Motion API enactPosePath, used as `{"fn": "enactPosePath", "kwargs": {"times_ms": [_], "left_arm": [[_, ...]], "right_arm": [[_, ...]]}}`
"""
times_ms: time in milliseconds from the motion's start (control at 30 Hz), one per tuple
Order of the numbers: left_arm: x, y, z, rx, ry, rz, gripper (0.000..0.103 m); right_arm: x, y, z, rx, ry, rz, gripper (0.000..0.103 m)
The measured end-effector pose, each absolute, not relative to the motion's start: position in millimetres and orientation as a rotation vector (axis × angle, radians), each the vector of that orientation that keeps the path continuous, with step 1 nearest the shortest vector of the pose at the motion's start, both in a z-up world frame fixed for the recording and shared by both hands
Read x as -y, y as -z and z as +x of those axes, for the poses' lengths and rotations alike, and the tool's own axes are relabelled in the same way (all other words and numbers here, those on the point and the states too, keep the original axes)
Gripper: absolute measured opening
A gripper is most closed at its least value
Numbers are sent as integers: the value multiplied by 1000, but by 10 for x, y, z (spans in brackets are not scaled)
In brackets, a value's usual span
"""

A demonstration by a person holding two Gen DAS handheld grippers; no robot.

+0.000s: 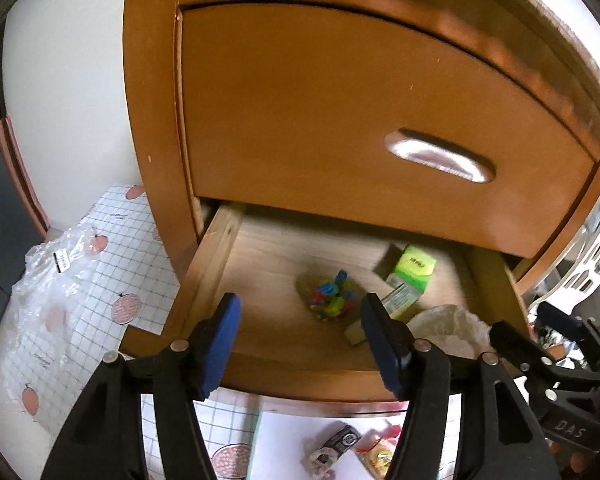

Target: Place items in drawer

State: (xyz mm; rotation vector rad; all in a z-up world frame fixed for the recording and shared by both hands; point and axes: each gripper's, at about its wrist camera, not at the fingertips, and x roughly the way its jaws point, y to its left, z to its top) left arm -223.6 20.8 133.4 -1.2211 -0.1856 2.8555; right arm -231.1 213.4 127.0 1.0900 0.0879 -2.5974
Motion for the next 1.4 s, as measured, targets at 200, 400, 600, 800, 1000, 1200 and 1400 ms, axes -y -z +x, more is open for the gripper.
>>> {"fn": "enactPosePath", "kwargs": {"times_ms": [200,400,600,800,1000,1200,1400], "left_arm": [[-181,-1295,-2207,208,-2871,-1225,97],[-127,-1327,-2158,227,-2919,-1177,100],[-86,-1329,-2123,275,-2932,-1144,100],[-92,-1346,-2069,291,-2924,-1123,100],[-129,-1456,-1827,310,-2892,-1043,100],[-207,-1556,-1424,293,-2869,-907,100],[-337,-1314,-1026,285,-2835,-863,100]], "right_arm": [[-2174,-1240,-2322,-81,2605,1092,102],[-2213,-1199,-2329,-64,2611,1102,103],[-2220,-1160,-2311,-60,2609,1108,103],[-2240,-1179,-2273,-55,2608,1096,103],[-2309,-1293,-2063,-61,2621,1008,103],[-2485,-1413,-1647,-14,2641,868,103],[-2654,-1162,-1291,19,2646,899,103]]}}
